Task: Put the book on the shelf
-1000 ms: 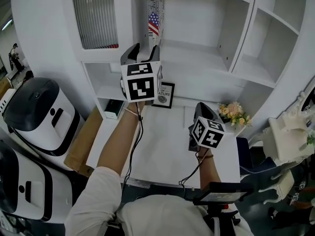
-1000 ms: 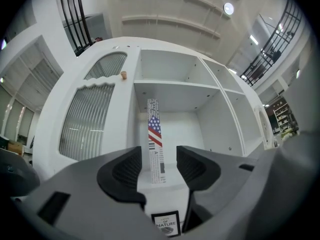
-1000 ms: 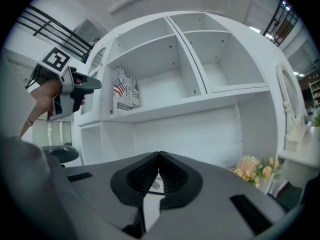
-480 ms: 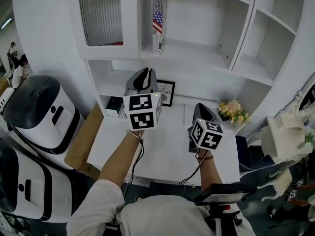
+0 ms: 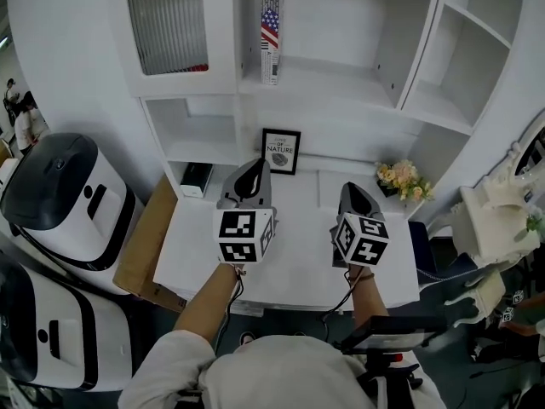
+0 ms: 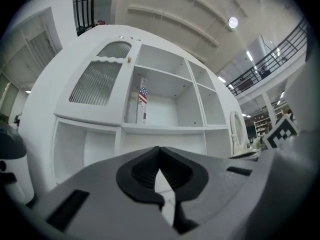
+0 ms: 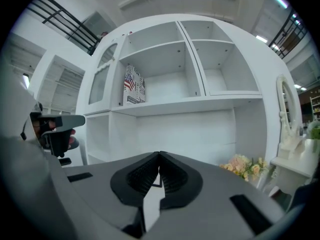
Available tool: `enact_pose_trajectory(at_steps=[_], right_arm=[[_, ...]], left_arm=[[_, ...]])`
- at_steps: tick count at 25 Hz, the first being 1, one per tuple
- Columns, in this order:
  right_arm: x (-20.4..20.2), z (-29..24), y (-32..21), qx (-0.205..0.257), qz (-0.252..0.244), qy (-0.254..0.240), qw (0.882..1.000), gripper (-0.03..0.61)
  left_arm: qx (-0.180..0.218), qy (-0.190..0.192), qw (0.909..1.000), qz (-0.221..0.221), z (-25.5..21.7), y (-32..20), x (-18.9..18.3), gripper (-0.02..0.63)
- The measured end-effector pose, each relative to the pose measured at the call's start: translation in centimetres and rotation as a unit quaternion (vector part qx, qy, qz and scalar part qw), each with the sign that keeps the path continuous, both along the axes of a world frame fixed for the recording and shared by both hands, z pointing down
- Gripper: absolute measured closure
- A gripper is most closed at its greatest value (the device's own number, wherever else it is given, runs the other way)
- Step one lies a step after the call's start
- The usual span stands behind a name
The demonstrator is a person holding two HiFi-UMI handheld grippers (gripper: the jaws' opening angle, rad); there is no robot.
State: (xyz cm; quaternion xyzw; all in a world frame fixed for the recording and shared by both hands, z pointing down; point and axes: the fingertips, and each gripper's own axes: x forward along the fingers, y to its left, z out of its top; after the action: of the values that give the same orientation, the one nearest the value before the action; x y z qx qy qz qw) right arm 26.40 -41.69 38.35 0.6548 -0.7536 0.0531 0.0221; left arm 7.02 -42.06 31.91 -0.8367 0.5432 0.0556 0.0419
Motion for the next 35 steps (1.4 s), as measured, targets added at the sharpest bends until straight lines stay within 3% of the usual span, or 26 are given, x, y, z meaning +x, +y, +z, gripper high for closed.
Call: enact_pose_trajectory(at_steps=[7,10,13,25,35], right_arm=[[1.9,0.8,1.2,0.016,0.000,0.023,1.000,0.557],[3.4,1.1,1.6,0.019,0.010,0.015,1.000,0.557],[4.3,1.6,1.6,0.020,0.016,0.008,1.000,0.557],[5.7,1.9,0.4,0.011,0.017,0.045,0.999,0.558],[5.5,1.4,0.2,0.015,0.015,0.036,0.999,0.558]], left_arm=[[-0.035,-0.015,0.9982,0.045,5.0,1.3,1.1,0.606],[-0.052,-0.031,0.9974,0.040,7.3,1.4,1.2,0.606],[-0.067,-0.019,0.9972,0.025,8.7,1.1,1.0,0.606],[-0.058,-0.013,0.9982,0.004,7.3,-0.9,1.1,0.606],[-0.064,-0.016,0.9978,0.005,7.8,-0.8,1.6,0.606]])
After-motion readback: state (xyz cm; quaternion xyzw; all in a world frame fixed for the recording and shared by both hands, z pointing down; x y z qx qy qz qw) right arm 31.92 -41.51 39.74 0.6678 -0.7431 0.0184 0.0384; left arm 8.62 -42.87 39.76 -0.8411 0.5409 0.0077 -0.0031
